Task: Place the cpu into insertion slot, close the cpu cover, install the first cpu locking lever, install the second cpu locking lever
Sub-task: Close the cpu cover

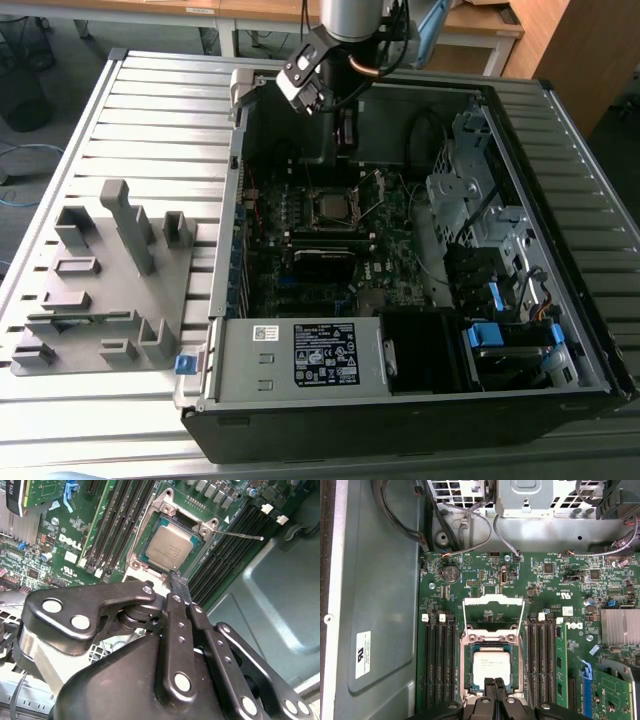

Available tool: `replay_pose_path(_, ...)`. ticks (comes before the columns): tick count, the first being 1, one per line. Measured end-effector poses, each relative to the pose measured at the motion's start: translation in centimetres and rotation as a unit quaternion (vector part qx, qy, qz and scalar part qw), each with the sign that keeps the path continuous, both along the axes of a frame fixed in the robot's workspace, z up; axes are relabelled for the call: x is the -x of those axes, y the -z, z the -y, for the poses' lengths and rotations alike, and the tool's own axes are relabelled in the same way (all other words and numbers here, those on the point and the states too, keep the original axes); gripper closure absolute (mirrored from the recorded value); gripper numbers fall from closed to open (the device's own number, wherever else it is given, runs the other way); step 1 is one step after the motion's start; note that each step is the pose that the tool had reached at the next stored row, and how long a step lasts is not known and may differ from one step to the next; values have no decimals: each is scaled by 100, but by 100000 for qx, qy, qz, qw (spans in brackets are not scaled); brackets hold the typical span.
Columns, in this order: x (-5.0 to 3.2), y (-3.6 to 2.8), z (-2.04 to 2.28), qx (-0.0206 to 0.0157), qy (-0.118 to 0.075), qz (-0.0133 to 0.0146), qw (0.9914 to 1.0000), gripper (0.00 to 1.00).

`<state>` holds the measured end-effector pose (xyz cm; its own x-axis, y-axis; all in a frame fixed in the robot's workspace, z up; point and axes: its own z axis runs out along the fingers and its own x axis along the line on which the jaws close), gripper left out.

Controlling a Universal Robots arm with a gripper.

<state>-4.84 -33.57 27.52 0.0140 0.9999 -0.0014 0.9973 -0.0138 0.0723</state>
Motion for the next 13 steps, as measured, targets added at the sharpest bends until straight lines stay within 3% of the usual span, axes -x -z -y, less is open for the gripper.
replay_pose_path(13, -87, 0, 0, -2, 0, 2, 100000, 89)
